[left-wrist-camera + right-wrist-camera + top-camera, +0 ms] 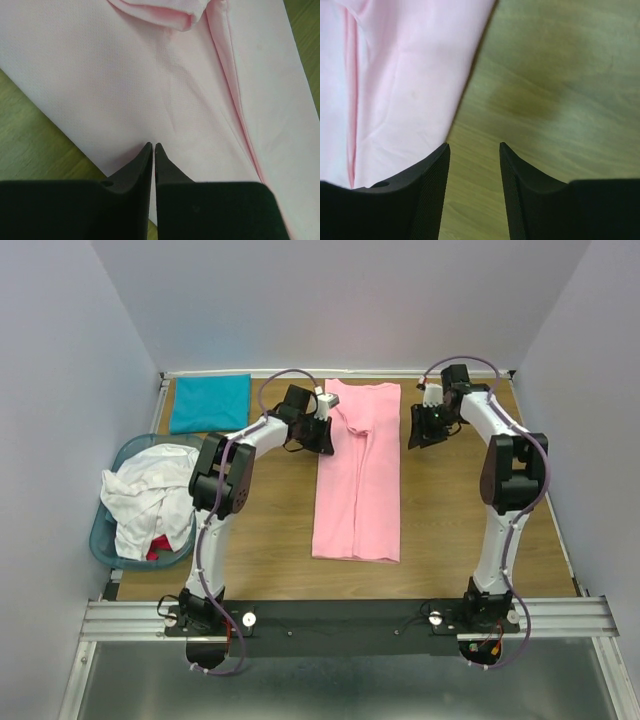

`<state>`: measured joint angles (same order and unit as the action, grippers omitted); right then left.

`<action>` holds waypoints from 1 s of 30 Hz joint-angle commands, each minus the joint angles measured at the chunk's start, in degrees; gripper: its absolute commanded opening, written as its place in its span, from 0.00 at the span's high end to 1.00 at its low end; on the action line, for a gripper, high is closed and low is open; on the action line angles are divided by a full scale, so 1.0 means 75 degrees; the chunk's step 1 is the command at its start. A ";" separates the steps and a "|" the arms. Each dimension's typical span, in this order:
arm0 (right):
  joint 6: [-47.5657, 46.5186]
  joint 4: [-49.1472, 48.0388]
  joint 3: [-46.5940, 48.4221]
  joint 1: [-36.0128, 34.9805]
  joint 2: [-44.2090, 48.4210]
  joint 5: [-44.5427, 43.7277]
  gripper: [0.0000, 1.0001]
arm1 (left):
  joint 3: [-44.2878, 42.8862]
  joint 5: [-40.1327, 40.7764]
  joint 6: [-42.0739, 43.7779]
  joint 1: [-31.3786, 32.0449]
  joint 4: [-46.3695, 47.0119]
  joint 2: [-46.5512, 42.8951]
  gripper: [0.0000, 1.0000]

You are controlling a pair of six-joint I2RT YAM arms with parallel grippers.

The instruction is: Fold and stack the t-shirts

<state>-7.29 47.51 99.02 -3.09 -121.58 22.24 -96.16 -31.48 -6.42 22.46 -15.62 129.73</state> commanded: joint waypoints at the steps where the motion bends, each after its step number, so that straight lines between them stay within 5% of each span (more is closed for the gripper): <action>1: 0.0362 -0.0310 0.0706 -0.0290 -0.0581 0.0316 0.49 | 0.0387 0.0015 0.0024 -0.0065 -0.0027 -0.0657 0.87; 14: 0.0737 -0.0545 0.2078 -0.1064 -0.2081 -0.0187 0.58 | 0.0704 0.0003 -0.0234 -0.0158 0.0090 -0.0423 0.87; 30: 0.0925 -0.0650 0.3332 -0.1240 -0.3102 -0.0352 0.56 | 0.0061 -0.0173 -0.0059 -0.0732 -0.0272 0.0105 0.87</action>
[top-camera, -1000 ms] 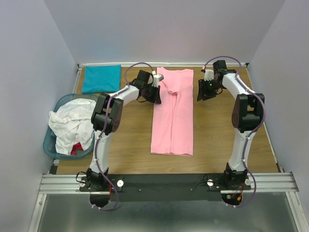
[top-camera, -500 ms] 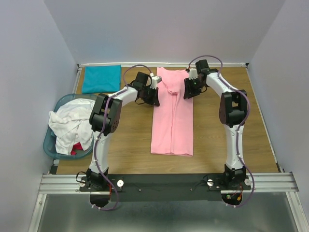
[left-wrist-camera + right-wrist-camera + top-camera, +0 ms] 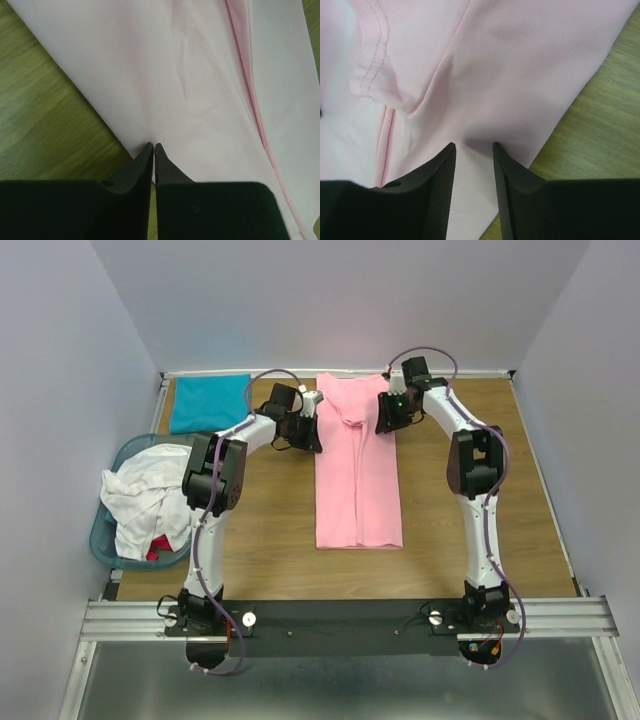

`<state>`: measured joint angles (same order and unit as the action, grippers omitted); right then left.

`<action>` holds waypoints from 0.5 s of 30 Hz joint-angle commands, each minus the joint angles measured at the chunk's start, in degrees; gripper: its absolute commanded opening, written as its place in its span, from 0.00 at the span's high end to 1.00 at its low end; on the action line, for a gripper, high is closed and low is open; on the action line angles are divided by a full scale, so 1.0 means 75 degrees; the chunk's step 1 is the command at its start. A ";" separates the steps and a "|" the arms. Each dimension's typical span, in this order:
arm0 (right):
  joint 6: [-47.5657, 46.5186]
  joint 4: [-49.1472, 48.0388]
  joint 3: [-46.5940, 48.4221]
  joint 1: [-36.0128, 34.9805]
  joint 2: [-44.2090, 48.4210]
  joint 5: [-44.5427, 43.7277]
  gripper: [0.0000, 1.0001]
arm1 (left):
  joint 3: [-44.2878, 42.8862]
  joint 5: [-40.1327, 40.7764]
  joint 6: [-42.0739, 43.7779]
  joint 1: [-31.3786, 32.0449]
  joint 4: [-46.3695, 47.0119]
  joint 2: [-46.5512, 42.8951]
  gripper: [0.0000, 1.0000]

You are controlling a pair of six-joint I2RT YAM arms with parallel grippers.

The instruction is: Fold and stack the t-shirts

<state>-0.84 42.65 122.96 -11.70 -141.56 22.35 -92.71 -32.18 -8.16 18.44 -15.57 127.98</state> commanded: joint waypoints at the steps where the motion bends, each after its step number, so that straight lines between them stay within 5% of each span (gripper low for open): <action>1: 0.0077 -0.0004 0.0176 -0.0092 -0.0345 -0.0355 0.53 | -0.0482 -0.0138 0.0232 -0.0208 -0.0314 0.0350 0.87; 9: -0.0215 0.0020 0.1065 -0.0092 0.0720 -0.0601 0.24 | -0.0952 -0.0513 0.0585 -0.0208 -0.0502 -0.0600 0.76; 12: -0.0754 -0.0050 0.1149 -0.0092 0.1596 -0.0648 0.09 | -0.0765 -0.0478 0.1017 -0.0208 -0.0478 -0.1441 0.64; 15: -0.1361 -0.0086 0.0740 -0.0092 0.2569 -0.0718 0.05 | -0.0147 -0.0234 0.1708 -0.0220 0.0081 -0.2729 0.35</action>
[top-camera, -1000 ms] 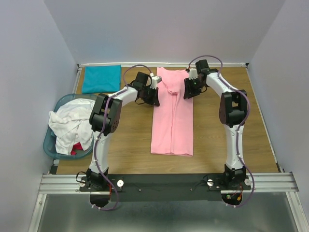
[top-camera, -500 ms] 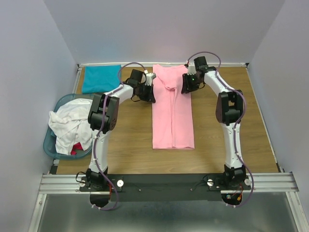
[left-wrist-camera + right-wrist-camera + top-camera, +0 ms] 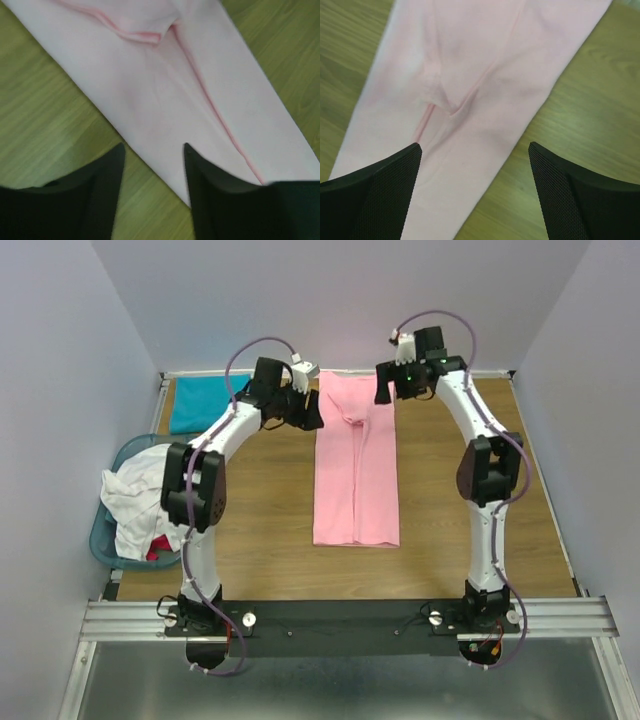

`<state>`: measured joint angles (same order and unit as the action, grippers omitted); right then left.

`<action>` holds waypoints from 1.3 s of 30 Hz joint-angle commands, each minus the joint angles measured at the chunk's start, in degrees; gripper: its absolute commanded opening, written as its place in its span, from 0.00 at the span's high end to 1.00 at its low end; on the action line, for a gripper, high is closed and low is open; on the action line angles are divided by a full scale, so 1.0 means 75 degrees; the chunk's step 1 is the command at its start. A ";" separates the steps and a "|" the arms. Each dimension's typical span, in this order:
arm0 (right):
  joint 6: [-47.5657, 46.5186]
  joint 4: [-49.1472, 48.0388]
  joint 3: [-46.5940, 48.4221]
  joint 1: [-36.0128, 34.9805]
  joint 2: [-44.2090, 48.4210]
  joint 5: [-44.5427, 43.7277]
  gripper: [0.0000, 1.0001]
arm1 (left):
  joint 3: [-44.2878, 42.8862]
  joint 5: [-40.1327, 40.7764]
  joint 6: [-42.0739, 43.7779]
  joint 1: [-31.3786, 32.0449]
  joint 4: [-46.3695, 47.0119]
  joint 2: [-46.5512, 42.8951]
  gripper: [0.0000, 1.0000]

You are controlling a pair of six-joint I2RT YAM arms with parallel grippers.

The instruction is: Fold and stack the t-shirts

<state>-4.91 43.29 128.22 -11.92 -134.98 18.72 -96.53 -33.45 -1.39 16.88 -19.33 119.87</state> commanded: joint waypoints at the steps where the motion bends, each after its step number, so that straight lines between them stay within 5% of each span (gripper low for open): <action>1: -0.0961 -0.0170 -0.0091 -0.0051 0.1963 -0.0304 0.03 | 0.0576 0.0041 0.1177 -0.0025 0.0771 -0.2394 0.28; 3: -0.1290 -0.0159 -0.0478 -0.0063 0.2711 -0.0316 0.01 | 0.1115 0.0206 0.1636 -0.0025 0.1241 -0.3449 0.11; 5: -0.1466 -0.0182 -0.0759 -0.0063 0.3182 -0.0130 0.01 | 0.1327 0.0055 0.2593 -0.0036 0.1335 -0.3981 0.07; 10: -0.2578 -0.0264 -0.2151 -0.0063 0.4634 0.0934 0.00 | 0.2816 0.0523 0.2328 -0.0025 0.2860 -0.5305 0.05; 15: -0.4251 0.0848 -0.4061 -0.0167 0.5877 0.2202 0.00 | 0.2882 -0.1817 0.5731 -0.0013 -0.0111 -0.5727 0.02; 20: -0.5683 0.1166 -0.7025 -0.0799 0.7260 0.1876 0.00 | 0.5074 -0.1576 0.7916 0.0653 -0.1277 -0.6735 0.02; 23: -0.5967 0.0874 -0.9050 -0.1478 0.7941 0.1758 0.00 | 0.6715 -0.1085 0.8540 0.1868 -0.1232 -0.7404 0.05; 27: -0.5617 0.0042 -1.0273 -0.3163 0.7955 0.0904 0.10 | 0.8367 -0.0429 0.8306 0.3158 0.0043 -0.7850 0.29; 34: -0.5428 -0.1094 -1.1059 -0.3391 0.7532 0.0586 0.41 | 0.8360 0.0136 0.7932 0.3690 0.0503 -0.6810 0.45; 39: -0.5544 -0.1435 -1.1529 -0.3438 0.7532 0.0340 0.42 | 0.8382 0.0393 0.7732 0.3784 0.0983 -0.6421 0.45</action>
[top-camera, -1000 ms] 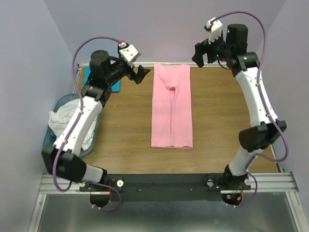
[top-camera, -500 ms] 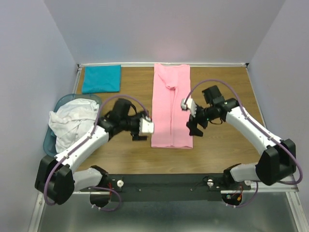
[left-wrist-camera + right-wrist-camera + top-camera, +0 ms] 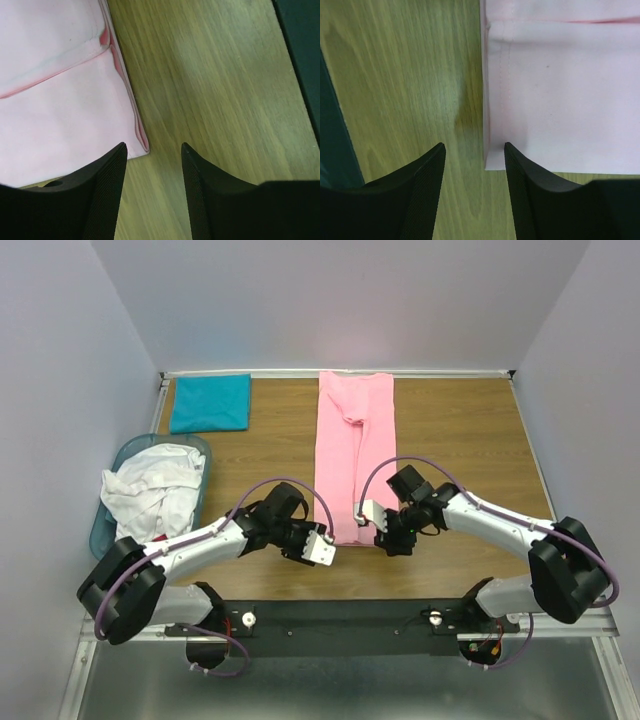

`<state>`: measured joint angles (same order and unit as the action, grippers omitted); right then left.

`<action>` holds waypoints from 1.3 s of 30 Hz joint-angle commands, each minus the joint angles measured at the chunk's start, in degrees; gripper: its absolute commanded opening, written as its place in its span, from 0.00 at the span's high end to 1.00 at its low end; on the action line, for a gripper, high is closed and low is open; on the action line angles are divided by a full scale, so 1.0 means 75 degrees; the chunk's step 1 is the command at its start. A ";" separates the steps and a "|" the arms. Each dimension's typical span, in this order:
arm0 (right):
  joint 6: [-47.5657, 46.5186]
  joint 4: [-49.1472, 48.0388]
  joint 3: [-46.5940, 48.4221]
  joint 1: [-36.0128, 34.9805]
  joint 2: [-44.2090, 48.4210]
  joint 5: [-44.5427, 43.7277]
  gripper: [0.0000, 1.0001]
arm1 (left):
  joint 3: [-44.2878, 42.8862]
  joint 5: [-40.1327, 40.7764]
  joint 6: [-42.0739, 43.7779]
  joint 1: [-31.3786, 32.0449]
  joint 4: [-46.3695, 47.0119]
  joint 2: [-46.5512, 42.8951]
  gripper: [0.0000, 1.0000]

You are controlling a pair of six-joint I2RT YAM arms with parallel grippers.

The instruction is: Fold and stack the t-shirts

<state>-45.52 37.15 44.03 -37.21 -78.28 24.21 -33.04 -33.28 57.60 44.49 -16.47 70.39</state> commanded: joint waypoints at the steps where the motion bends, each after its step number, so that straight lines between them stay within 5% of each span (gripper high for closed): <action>1: -0.0153 -0.0710 -0.0386 -0.0077 -0.0027 -0.0450 0.42 | -0.0072 0.0394 -0.0180 0.0115 0.0649 0.0247 0.45; 21: -0.0869 -0.1355 -0.1113 -0.0230 -0.0144 -0.1130 0.47 | -0.0540 0.1319 -0.0590 0.0291 0.0521 0.1875 0.57; 25: -0.0904 -0.1519 -0.1335 -0.0242 -0.0273 -0.1200 0.55 | -0.0669 0.1483 -0.0661 0.0302 0.0321 0.2215 0.62; 27: -0.0881 -0.1554 -0.1394 -0.0253 -0.0320 -0.1224 0.60 | -0.0716 0.1507 -0.0591 0.0302 0.0135 0.2286 0.73; 30: -0.0810 -0.1566 -0.1406 -0.0253 -0.0367 -0.1259 0.76 | -0.0728 0.1484 -0.0416 0.0302 0.0017 0.2252 0.88; 32: -0.0624 -0.1554 -0.1406 -0.0277 -0.0193 -0.1294 0.99 | -0.0786 0.1274 -0.0345 0.0302 -0.0147 0.2041 0.96; 39: -0.0295 -0.0713 -0.1090 -0.0335 0.0662 -0.1061 1.00 | -0.1290 0.0759 -0.0403 0.0314 -0.0744 0.1619 1.00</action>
<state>-49.54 24.73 35.86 -39.07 -76.27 17.45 -40.60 -25.32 54.19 46.59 -15.53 85.10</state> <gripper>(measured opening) 0.012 0.011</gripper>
